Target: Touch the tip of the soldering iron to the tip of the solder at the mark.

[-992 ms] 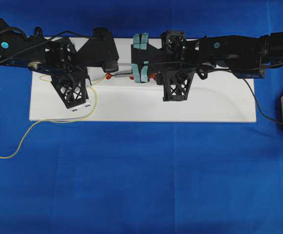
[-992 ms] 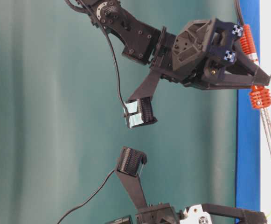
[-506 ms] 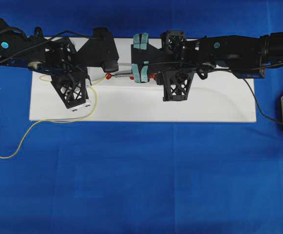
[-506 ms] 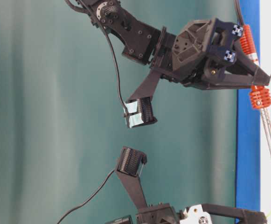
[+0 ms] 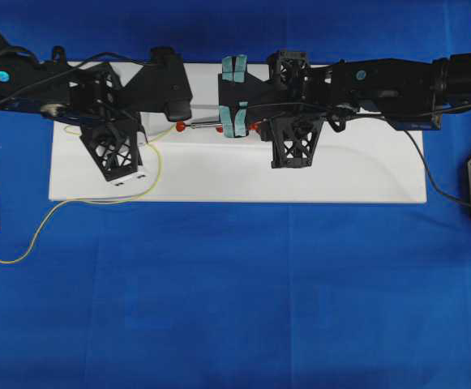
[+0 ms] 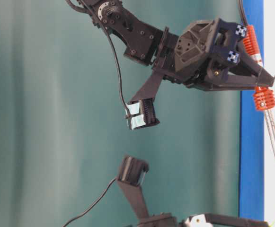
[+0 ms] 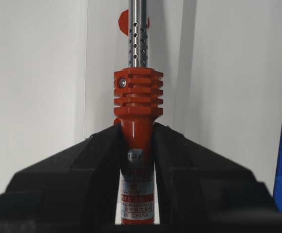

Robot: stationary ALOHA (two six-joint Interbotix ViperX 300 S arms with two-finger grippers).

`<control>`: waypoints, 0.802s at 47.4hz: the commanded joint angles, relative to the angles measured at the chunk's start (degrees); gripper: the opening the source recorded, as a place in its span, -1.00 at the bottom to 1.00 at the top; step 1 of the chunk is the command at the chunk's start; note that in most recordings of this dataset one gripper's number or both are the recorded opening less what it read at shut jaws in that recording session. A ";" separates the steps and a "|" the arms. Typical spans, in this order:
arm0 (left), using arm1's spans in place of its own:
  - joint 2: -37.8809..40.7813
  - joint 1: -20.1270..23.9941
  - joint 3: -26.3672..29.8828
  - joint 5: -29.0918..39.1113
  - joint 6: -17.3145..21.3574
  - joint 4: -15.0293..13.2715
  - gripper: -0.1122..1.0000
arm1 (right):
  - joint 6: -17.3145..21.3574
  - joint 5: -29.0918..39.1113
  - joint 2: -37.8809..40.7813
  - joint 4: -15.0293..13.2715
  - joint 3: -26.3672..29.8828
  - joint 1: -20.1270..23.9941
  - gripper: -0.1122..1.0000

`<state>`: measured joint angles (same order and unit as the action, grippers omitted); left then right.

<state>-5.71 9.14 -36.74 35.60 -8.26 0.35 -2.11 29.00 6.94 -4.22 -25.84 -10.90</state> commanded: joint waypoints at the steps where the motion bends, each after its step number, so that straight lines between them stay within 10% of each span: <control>1: -3.52 0.00 -0.35 -0.26 -0.26 0.18 -0.75 | -0.09 -0.26 -0.79 -0.26 1.49 0.00 -0.69; 38: -17.93 0.00 -9.40 -1.93 -0.62 0.18 -0.75 | 0.09 -0.26 -2.90 -0.88 1.49 -0.35 -0.69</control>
<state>-22.76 9.14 -46.76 34.10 -8.96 0.44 -2.11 28.92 6.77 -4.92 -25.66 -10.99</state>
